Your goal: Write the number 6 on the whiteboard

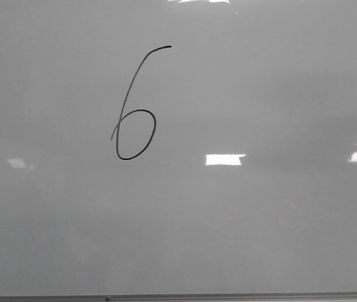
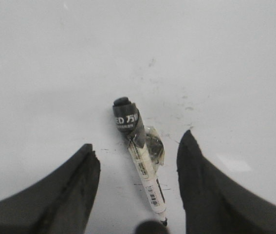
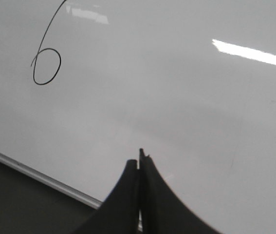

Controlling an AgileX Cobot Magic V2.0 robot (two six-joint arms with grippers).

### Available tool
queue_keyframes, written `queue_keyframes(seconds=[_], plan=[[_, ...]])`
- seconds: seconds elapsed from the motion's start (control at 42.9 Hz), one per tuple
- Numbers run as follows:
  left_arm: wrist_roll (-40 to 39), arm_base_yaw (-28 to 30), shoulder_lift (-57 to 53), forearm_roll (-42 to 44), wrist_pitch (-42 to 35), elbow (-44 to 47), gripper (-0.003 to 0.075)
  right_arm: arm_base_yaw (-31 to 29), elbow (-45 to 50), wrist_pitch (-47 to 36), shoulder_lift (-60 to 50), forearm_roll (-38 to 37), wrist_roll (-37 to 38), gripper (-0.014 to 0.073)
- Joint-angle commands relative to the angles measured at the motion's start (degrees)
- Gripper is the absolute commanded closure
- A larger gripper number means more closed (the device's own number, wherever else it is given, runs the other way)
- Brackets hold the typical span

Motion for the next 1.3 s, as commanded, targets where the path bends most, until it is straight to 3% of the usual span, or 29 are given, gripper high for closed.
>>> queue_keyframes(seconds=[0.0,0.326,0.652,1.281], plan=[[0.1,-1.7,-7.7,0.0,-1.2,-0.1,0.0437,-0.6,-1.3,-6.9,-0.2,1.0,3.3,0.0654],[0.1,-12.8,-32.0,-0.6,0.0,10.9,0.0741,-0.6,5.1,-13.4,-10.8,1.1,6.4,0.0654],[0.1,-17.1,-49.1,-0.6,0.7,14.2,0.0741,-0.6,6.8,-15.3,-15.7,1.1,6.3,0.0654],[0.1,-17.0,-50.1,-0.6,0.6,14.2,0.0741,-0.6,6.8,-15.3,-15.7,1.1,6.3,0.0654]])
